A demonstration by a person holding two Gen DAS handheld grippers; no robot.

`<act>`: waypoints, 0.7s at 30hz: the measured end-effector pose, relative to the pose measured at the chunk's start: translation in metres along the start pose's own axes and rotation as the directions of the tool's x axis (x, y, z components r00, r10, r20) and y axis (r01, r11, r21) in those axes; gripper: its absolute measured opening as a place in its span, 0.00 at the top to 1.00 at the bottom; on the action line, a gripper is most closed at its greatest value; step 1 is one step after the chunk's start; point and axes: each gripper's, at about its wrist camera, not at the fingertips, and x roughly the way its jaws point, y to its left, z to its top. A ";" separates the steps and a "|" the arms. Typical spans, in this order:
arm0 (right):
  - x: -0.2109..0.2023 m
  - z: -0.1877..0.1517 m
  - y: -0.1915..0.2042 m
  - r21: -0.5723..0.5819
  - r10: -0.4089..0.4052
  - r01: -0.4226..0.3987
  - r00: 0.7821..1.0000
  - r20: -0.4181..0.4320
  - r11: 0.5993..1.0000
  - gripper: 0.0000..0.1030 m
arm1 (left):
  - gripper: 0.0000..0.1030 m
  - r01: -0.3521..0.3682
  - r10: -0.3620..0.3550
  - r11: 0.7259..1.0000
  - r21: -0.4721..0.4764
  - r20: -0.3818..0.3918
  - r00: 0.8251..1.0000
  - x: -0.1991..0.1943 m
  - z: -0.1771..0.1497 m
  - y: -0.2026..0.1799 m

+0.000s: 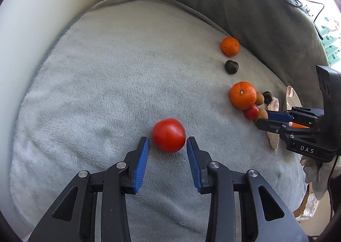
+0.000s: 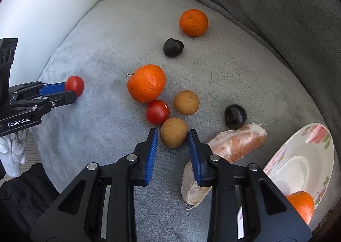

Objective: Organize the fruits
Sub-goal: 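Grasp the red cherry tomato with the left gripper while the right gripper approaches the brown fruit, then lift the tomato with the left gripper while the right gripper grasps the small brown fruit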

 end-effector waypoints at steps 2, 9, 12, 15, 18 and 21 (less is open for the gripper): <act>0.000 -0.001 -0.001 0.003 0.001 -0.001 1.000 0.001 1.000 0.73 | 0.66 0.002 -0.002 1.000 -0.003 0.002 1.000 0.003 0.004 -0.001; -0.001 -0.004 -0.004 0.011 0.006 -0.006 1.000 0.011 1.000 0.73 | 0.71 -0.009 0.009 1.000 0.012 0.008 1.000 0.006 0.007 -0.006; -0.001 -0.007 -0.005 0.014 0.008 -0.009 1.000 0.018 1.000 0.73 | 0.72 -0.011 0.011 1.000 0.014 0.017 1.000 0.007 0.007 -0.008; -0.005 -0.010 -0.007 0.017 0.012 -0.012 1.000 0.027 1.000 0.73 | 0.72 -0.011 0.011 1.000 0.015 0.026 1.000 0.005 0.005 -0.009; -0.009 -0.012 -0.009 0.025 0.010 -0.011 0.999 0.037 1.000 0.73 | 0.72 -0.010 0.010 1.000 0.015 0.038 0.999 0.003 0.002 -0.010; -0.015 -0.015 -0.010 0.035 0.009 -0.011 0.999 0.052 0.999 0.73 | 0.72 -0.010 0.009 1.000 0.012 0.049 0.999 -0.002 -0.001 -0.010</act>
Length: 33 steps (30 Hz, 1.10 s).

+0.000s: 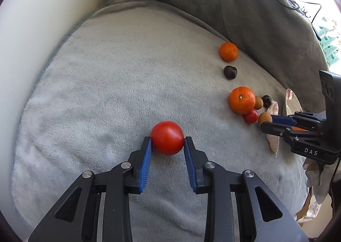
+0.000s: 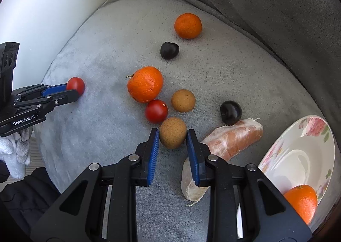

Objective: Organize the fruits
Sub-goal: 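Lift the tomato with the left gripper while the right gripper grasps the small brown fruit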

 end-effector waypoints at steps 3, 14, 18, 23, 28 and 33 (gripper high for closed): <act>-0.009 -0.003 -0.002 0.018 0.009 -0.009 1.000 0.023 1.000 0.73 | 0.72 0.004 -0.004 1.000 0.004 0.014 1.000 -0.006 -0.003 -0.002; -0.048 -0.022 -0.017 0.088 0.005 -0.016 0.993 0.115 0.996 0.73 | 0.72 0.048 -0.052 0.998 0.050 0.075 0.996 -0.037 0.007 -0.019; -0.065 -0.032 -0.026 0.128 -0.005 -0.015 0.989 0.149 0.992 0.73 | 0.72 0.075 -0.082 0.994 0.079 0.092 0.992 -0.044 0.013 -0.032; -0.084 -0.045 -0.042 0.182 -0.023 -0.012 0.982 0.188 0.983 0.73 | 0.72 0.111 -0.124 0.986 0.126 0.102 0.987 -0.048 0.017 -0.057; -0.099 -0.060 -0.057 0.235 -0.055 0.003 0.975 0.216 0.972 0.73 | 0.72 0.148 -0.167 0.970 0.192 0.091 0.982 -0.045 0.022 -0.087; -0.115 -0.077 -0.077 0.294 -0.087 0.014 0.968 0.236 0.956 0.73 | 0.72 0.194 -0.217 0.947 0.256 0.065 0.974 -0.038 0.025 -0.121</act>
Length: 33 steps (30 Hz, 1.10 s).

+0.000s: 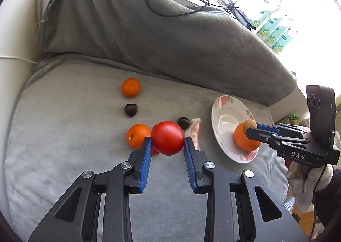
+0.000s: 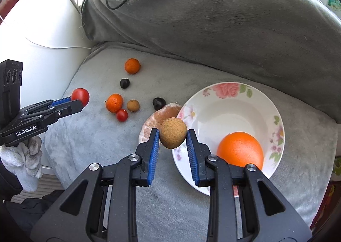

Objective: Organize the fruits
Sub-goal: 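Lift the tomato with the left gripper while the right gripper grasps the small brown fruit, then lower both held fruits into the bowl and open both grippers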

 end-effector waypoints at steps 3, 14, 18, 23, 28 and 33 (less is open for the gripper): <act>-0.008 -0.005 -0.014 0.031 -0.017 0.017 1.000 0.013 0.999 0.73 | 0.72 0.038 -0.037 0.999 0.034 -0.014 0.999 0.011 0.005 -0.018; -0.029 -0.017 -0.063 0.138 -0.087 0.079 0.995 0.050 0.987 0.73 | 0.72 0.116 -0.103 0.981 0.155 -0.092 0.990 0.058 0.016 -0.074; -0.033 -0.020 -0.077 0.165 -0.115 0.104 0.992 0.054 0.981 0.73 | 0.73 0.128 -0.107 0.973 0.189 -0.116 0.987 0.072 0.015 -0.090; -0.036 -0.019 -0.092 0.200 -0.126 0.112 0.990 0.061 0.973 0.73 | 0.73 0.134 -0.105 0.965 0.227 -0.137 0.985 0.082 0.016 -0.101; -0.030 -0.014 -0.102 0.218 -0.118 0.102 0.991 0.063 0.971 0.73 | 0.73 0.126 -0.089 0.960 0.250 -0.155 0.984 0.091 0.014 -0.104; -0.015 -0.007 -0.106 0.216 -0.102 0.091 0.994 0.042 0.972 0.73 | 0.73 0.124 -0.078 0.957 0.263 -0.178 0.981 0.097 0.010 -0.109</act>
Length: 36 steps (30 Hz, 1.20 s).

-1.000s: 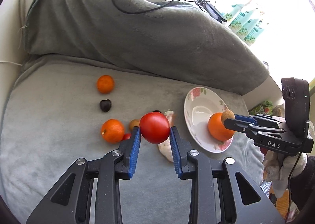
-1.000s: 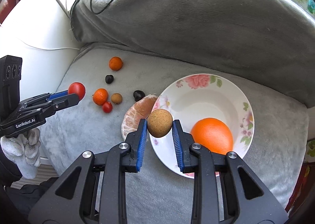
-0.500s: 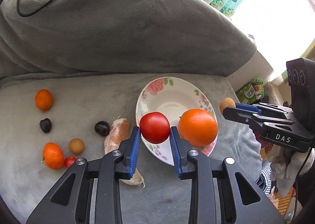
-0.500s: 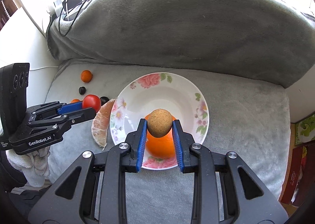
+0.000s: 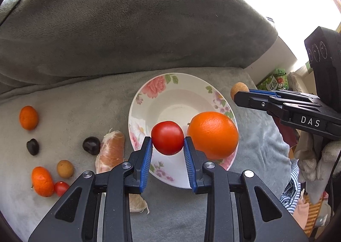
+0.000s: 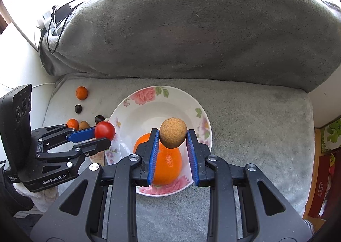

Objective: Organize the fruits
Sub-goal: 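Lower both held fruits into the bowl and open both grippers, then withdraw both grippers from the bowl toward the remaining fruits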

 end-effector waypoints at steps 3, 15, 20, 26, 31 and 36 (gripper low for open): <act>0.010 0.002 0.002 -0.008 0.001 -0.002 1.000 -0.020 1.000 0.73 | 0.73 0.004 -0.004 1.000 -0.006 -0.010 1.000 0.004 -0.002 -0.003; 0.018 0.002 0.005 0.007 -0.029 0.030 0.999 -0.027 1.000 0.56 | 0.70 -0.004 0.003 1.000 -0.022 -0.034 0.999 0.004 0.000 0.001; 0.007 0.003 0.004 0.017 -0.047 0.047 0.999 0.010 0.999 0.32 | 0.35 -0.023 0.023 0.999 -0.033 -0.024 0.999 0.001 0.000 0.002; 0.000 0.003 0.006 0.023 -0.058 0.057 0.998 0.026 0.998 0.23 | 0.35 -0.034 0.033 0.999 -0.036 -0.031 0.999 0.000 -0.002 0.004; -0.006 0.002 0.010 0.021 -0.059 0.058 0.998 0.035 0.998 0.22 | 0.35 -0.033 0.032 0.999 -0.039 -0.023 0.999 -0.006 -0.005 0.005; -0.015 0.000 0.019 0.011 -0.047 0.047 0.997 0.062 0.999 0.22 | 0.35 -0.040 0.040 0.998 -0.049 -0.010 0.999 -0.016 -0.008 0.010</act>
